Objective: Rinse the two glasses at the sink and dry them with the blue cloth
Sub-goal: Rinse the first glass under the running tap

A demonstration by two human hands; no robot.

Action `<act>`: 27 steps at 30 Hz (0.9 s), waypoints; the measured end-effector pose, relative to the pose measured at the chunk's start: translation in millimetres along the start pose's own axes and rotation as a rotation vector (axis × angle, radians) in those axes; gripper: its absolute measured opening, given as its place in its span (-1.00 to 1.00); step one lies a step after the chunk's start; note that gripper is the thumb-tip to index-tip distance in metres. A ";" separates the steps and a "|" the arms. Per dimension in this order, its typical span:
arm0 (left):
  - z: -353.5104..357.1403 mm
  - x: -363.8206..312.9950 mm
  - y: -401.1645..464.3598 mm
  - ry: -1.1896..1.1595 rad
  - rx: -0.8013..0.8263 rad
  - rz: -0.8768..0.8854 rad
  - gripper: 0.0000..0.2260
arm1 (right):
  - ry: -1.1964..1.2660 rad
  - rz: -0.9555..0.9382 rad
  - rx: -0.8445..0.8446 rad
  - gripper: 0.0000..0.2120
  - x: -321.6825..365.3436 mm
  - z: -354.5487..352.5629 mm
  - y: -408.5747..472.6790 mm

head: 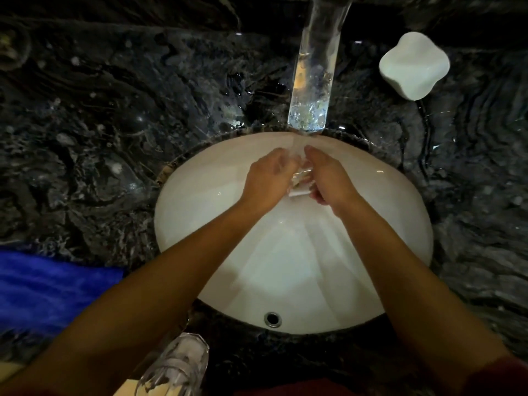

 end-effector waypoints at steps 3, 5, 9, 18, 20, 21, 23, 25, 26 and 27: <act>5.3 16.8 -3.6 -0.368 0.180 -0.325 -0.71 | -0.267 -0.165 -0.002 -0.72 20.4 -0.8 -3.9; 8.3 19.3 -8.8 -0.537 0.328 -0.398 -0.56 | -0.317 -0.237 0.026 -0.80 25.4 4.6 -10.7; 17.9 10.7 -19.7 -0.938 0.539 -0.456 -0.32 | -0.098 -0.343 0.082 -0.82 34.8 13.3 -24.0; 27.8 13.9 -4.0 -1.024 -0.013 -0.439 -0.49 | -0.080 -0.353 -0.214 -0.82 34.8 31.4 -33.4; 25.7 20.9 -6.3 -0.910 -0.004 -0.431 -0.39 | -0.282 -0.382 -0.214 -0.59 19.3 44.1 -42.8; 27.1 23.9 -8.5 -0.873 0.004 -0.440 -0.35 | -0.359 -0.383 -0.218 -0.49 9.2 47.4 -48.6; 24.3 23.5 -9.2 -0.869 -0.022 -0.482 -0.35 | -0.438 -0.443 -0.204 -0.45 -1.9 55.8 -64.3; 23.6 23.9 -9.7 -0.916 -0.053 -0.571 -0.36 | -0.517 -0.558 -0.203 -0.45 -11.3 64.1 -79.7; 23.2 24.5 -10.1 -0.934 -0.048 -0.615 -0.38 | -0.525 -0.593 -0.202 -0.46 -13.9 65.4 -83.3; 23.1 23.2 -10.8 -0.954 -0.026 -0.635 -0.42 | -0.492 -0.609 -0.191 -0.47 -11.9 63.9 -84.1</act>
Point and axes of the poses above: each hand's wrist, its own y-axis towards the middle knuckle, its own z-axis out of the palm, x = y × z, the point moved 6 cm from there along y, towards the middle knuckle, and after that the axes turned 14 degrees about z, right-handed, at the moved point
